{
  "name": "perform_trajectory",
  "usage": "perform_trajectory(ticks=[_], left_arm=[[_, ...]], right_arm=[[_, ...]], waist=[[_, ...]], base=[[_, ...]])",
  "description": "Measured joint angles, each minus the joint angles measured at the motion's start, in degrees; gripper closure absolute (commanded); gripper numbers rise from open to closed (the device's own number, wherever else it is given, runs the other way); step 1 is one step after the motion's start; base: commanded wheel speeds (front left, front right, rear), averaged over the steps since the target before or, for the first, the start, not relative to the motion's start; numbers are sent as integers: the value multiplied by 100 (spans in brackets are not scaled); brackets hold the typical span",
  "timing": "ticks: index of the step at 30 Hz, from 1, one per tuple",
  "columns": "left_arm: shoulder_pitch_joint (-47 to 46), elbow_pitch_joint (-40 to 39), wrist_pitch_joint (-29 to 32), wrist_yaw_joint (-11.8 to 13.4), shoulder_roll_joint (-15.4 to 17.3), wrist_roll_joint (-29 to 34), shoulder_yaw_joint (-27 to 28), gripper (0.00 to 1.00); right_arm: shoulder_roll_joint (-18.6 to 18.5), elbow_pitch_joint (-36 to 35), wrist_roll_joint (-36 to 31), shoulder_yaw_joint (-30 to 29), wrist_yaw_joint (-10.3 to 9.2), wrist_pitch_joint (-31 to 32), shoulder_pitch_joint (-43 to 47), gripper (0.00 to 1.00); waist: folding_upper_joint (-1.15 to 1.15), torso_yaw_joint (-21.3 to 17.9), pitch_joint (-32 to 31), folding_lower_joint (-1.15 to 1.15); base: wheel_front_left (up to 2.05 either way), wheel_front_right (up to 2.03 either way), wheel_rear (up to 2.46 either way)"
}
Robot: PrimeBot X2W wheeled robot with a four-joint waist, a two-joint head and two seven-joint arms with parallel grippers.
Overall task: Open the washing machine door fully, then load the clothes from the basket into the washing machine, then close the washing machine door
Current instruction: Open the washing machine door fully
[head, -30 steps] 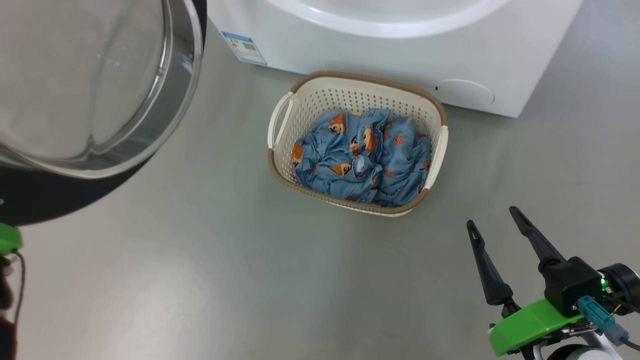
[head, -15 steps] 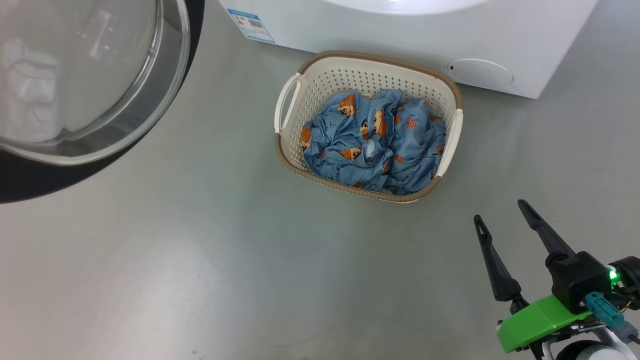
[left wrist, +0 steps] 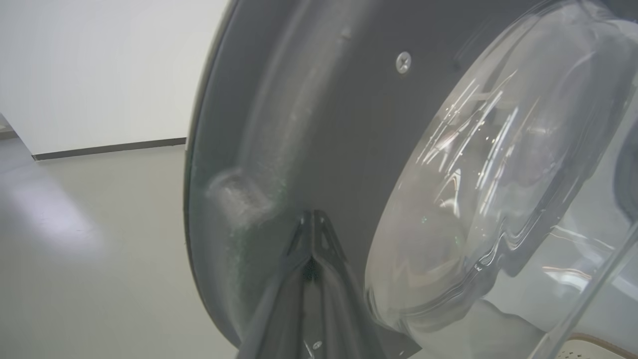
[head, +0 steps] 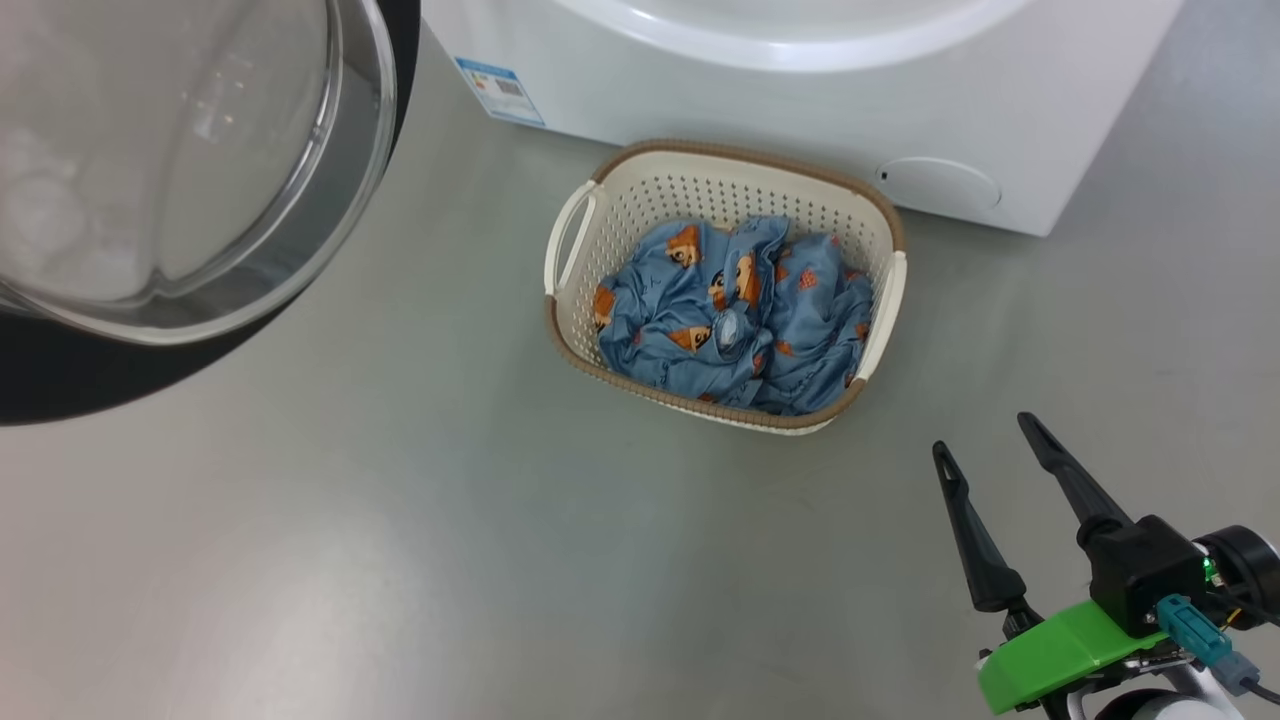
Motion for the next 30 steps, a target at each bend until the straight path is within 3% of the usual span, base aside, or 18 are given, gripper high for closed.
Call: perform_trajectory(ticks=[18, 30], left_arm=[[1084, -1145, 0, -147, -471, 712, -552, 100], [2868, -3123, 767, -2, -715, 858, -957, 100]], right_arm=[[122, 691, 499, -118, 0, -769, -55, 0], [166, 942, 906, -264, 0, -1095, 175, 0]], waist=[[0, -399, -977, 0], [0, -956, -1781, 0]], base=[[0, 0, 0], [0, 0, 0]])
